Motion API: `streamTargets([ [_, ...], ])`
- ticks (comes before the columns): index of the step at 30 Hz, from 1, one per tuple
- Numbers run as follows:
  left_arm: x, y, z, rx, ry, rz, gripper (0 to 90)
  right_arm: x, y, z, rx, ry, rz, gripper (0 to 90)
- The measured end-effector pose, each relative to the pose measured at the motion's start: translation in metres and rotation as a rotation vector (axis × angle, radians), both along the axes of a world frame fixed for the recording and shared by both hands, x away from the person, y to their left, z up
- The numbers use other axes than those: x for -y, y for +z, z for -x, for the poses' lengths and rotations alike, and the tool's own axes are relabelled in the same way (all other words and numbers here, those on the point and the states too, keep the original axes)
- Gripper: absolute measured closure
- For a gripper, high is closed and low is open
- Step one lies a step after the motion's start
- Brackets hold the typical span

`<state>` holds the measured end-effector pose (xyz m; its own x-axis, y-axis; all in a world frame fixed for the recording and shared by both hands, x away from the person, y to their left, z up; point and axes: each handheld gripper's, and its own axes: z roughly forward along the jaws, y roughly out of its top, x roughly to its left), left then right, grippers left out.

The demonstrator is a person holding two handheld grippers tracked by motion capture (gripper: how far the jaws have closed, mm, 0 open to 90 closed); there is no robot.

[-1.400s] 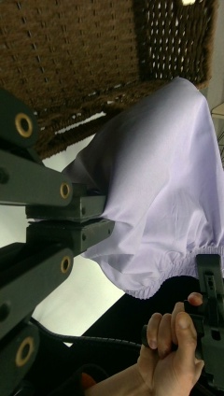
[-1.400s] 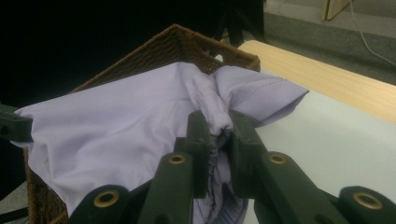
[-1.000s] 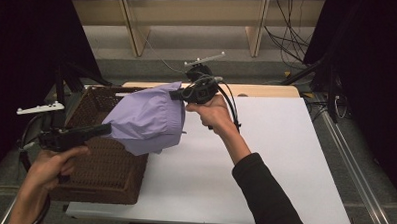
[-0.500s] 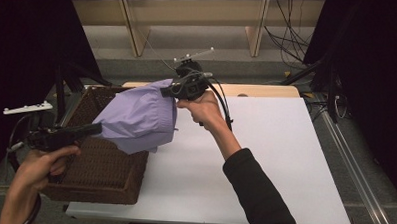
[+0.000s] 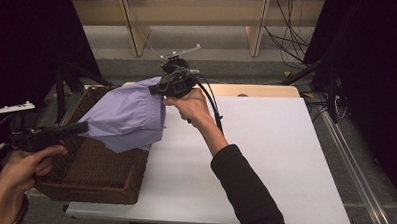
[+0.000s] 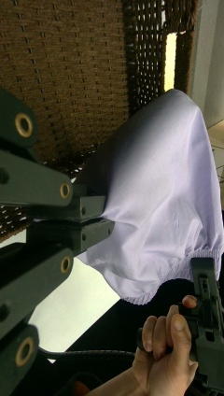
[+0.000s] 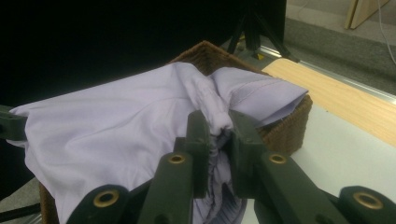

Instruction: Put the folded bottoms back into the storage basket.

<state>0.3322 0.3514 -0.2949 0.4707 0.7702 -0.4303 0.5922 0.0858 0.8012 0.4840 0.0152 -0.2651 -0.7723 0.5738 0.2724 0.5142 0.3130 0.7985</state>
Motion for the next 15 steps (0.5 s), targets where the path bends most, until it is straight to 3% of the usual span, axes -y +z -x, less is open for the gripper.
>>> streamTargets([
  [15,-0.016,0.001,0.004,0.003,0.025,0.01,87.9,-0.017,0.002,-0.001,-0.002,0.009,-0.008,80.8],
])
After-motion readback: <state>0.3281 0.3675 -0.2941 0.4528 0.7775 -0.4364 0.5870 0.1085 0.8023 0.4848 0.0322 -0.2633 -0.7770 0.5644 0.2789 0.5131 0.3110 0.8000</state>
